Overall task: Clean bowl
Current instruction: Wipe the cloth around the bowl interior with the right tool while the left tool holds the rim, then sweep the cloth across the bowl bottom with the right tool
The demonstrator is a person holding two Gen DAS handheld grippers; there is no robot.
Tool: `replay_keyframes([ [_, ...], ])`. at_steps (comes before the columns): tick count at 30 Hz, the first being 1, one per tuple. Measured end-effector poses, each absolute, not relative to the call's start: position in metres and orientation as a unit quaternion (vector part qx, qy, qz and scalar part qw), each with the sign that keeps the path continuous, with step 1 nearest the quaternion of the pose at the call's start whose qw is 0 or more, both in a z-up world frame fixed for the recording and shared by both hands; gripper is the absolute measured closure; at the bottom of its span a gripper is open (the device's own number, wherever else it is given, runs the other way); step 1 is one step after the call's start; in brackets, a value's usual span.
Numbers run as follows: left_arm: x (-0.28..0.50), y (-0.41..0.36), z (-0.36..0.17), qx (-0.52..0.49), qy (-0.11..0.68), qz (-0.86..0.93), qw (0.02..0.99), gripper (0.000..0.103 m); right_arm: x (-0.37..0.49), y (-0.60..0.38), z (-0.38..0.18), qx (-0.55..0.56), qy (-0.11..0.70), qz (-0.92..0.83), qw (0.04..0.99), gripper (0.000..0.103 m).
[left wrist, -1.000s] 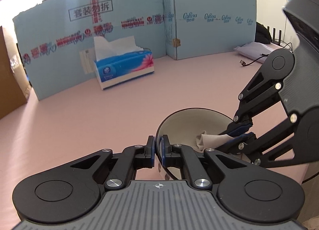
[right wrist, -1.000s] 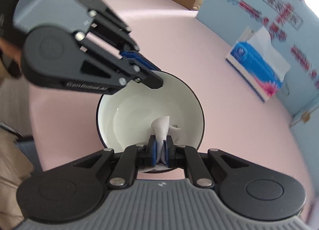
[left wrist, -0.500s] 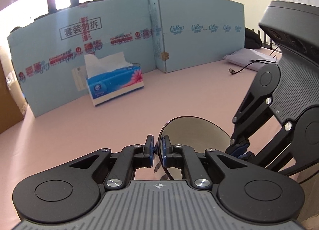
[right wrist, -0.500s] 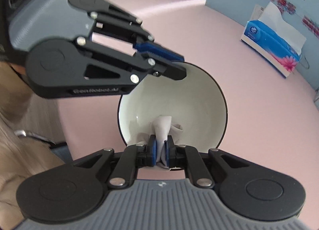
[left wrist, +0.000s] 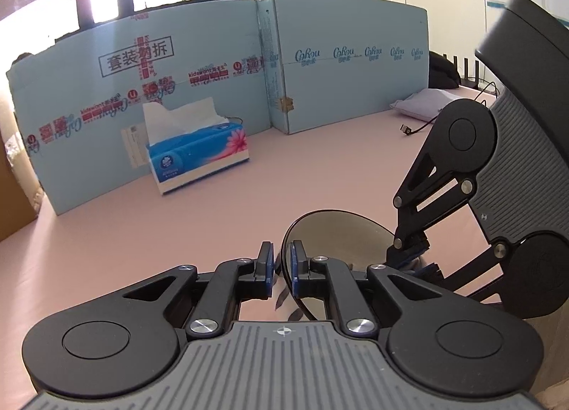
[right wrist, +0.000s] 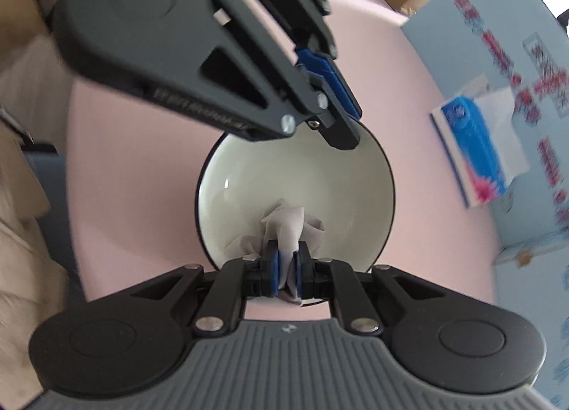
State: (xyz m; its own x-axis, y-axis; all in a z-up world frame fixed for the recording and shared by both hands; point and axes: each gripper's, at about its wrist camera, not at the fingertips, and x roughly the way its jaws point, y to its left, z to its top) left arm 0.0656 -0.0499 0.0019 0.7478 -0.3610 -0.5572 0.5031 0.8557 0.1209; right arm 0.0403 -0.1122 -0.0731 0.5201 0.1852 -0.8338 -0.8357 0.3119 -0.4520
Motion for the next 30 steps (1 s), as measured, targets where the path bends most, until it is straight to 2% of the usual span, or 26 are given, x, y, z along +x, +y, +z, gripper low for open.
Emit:
replay_keyframes([
  [14,0.069,-0.047,0.000,0.129,0.270,-0.235,0.925,0.091,0.044,-0.115,-0.055,-0.477,0.286,0.327,0.764,0.094],
  [24,0.072,-0.048,-0.001,0.122,0.276,-0.231,0.925,0.090,0.044,-0.122,-0.066,-0.464,0.346,0.342,0.740,0.093],
  [26,0.069,-0.048,-0.002,0.116,0.278,-0.228,0.926,0.085,0.042,-0.122,-0.066,-0.453,0.357,0.345,0.740,0.092],
  [28,0.066,-0.047,-0.002,0.110,0.282,-0.225,0.926,0.085,0.041,-0.123,-0.065,-0.440,0.366,0.346,0.743,0.092],
  [30,0.063,-0.047,-0.002,0.103,0.285,-0.221,0.927,0.069,0.039,-0.124,-0.064,-0.429,0.366,0.344,0.750,0.092],
])
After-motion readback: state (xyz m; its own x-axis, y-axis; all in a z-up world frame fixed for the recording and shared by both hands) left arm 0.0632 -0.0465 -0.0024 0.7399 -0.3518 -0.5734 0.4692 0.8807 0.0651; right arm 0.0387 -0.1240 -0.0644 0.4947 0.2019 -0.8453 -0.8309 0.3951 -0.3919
